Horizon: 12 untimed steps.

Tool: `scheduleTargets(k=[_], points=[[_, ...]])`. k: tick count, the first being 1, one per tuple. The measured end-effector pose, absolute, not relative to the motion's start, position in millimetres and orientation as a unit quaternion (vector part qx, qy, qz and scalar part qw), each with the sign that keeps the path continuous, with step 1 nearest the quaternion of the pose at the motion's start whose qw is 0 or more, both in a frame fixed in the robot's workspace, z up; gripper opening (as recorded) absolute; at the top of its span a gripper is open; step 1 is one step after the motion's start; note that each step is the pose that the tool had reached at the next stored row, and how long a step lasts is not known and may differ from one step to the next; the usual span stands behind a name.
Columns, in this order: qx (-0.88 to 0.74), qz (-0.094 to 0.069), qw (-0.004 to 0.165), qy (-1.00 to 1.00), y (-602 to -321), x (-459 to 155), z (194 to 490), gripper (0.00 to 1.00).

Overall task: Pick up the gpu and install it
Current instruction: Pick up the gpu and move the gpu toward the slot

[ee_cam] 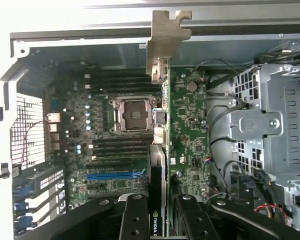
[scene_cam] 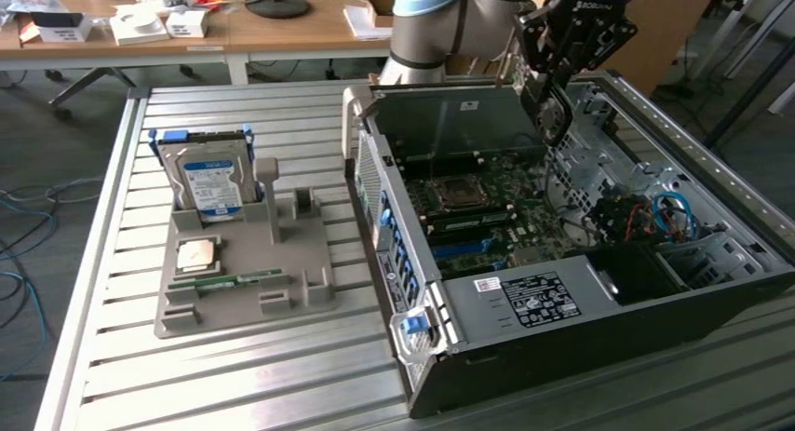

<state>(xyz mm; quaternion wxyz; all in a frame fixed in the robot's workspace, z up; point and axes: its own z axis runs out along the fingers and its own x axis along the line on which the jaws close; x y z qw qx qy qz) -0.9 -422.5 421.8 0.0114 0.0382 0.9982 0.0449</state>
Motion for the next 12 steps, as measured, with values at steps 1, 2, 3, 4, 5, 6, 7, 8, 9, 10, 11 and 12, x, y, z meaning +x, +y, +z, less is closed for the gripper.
scheduleTargets(k=[1, 2, 3, 4, 5, 6, 7, 8, 9, 10, 11, 12], points=[[0.038, 0.045, 0.011, 0.998, -422, 0, 422, 0.26], [0.038, 0.045, 0.011, 0.998, -423, 2, 422, 0.26], [0.038, 0.045, 0.011, 0.998, -422, 3, 422, 0.26], [0.038, 0.045, 0.011, 0.998, -422, 5, 422, 0.26], [0.038, 0.045, 0.011, 0.998, -422, 6, 422, 0.26], [0.038, 0.045, 0.011, 0.998, -422, 8, 422, 0.26], [0.038, 0.045, 0.011, 0.998, -422, 10, 422, 0.26], [0.038, 0.045, 0.011, 0.998, -422, 11, 422, 0.26], [0.038, 0.045, 0.011, 0.998, -422, 13, 422, 0.26], [0.037, 0.045, 0.011, 0.998, -422, 15, 422, 0.26], [0.037, 0.045, 0.011, 0.998, -422, 16, 422, 0.26], [0.037, 0.045, 0.011, 0.998, -422, 18, 422, 0.26]])
